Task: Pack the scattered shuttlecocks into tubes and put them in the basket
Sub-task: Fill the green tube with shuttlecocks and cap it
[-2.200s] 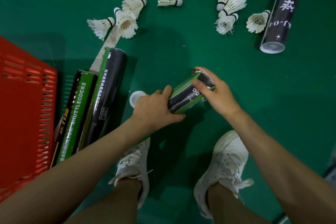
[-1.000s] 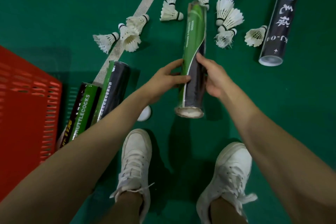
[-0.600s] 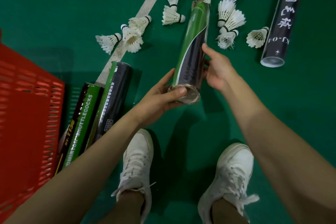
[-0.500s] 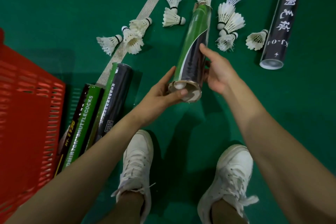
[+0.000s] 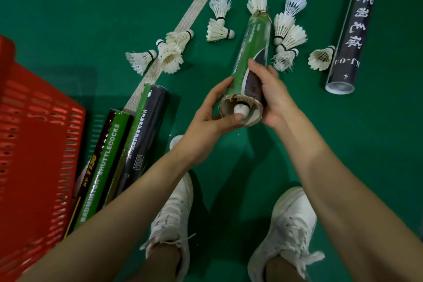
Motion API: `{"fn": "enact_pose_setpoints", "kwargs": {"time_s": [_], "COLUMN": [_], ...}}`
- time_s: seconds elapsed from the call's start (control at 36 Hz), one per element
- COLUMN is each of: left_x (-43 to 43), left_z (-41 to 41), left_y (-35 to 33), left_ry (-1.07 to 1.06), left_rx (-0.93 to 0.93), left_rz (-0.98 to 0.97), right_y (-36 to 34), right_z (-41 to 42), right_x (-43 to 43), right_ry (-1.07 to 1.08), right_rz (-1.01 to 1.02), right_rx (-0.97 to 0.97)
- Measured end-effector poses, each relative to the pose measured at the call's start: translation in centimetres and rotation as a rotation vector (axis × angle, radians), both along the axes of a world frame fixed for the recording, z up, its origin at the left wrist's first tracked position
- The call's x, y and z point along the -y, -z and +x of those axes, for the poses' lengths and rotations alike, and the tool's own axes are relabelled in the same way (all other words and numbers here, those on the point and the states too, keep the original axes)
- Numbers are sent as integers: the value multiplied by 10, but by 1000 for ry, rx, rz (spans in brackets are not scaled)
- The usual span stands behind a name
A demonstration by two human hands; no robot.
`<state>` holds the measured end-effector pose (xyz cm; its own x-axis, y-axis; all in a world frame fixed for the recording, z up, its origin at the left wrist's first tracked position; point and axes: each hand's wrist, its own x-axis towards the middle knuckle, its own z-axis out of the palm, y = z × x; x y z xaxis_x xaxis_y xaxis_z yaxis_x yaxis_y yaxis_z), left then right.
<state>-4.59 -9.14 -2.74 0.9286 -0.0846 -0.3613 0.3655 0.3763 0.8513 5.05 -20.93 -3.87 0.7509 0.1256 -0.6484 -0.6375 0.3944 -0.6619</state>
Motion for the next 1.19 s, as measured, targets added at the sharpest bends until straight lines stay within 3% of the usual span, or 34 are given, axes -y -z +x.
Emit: {"fn": "enact_pose_setpoints", "kwargs": {"time_s": [0.44,0.56,0.67,0.75,0.83,0.94,1.11,1.19], "left_x": [-10,-51,-92,-92,-84,-83,-63,-52], "left_z": [-8,-15,-30,-45,-58,-57,-42,-42], "left_y": [12,41,84,104,116,120,71,37], "left_ry": [56,304,400,553,577,419,218,189], "left_rx": [56,-7,-39,-232,-219,-176,-103,11], "left_rz": [118,481,1280,1378,1451,1380,881,756], "right_y": [1,10,19,21,18,14,9,5], "right_z": [-5,-12,-18,-20,-17,-13,-6,1], "right_x": [-10,-8,-7,-9,-9,-8,-15,-17], "right_ry": [-28,-76,-91,-81,-63,-39,-17,-18], "right_rz": [-103,-192,-203,-183,-172,-143,-108,-111], "right_rx": [11,35,25,13,11,-3,-23,-34]}}
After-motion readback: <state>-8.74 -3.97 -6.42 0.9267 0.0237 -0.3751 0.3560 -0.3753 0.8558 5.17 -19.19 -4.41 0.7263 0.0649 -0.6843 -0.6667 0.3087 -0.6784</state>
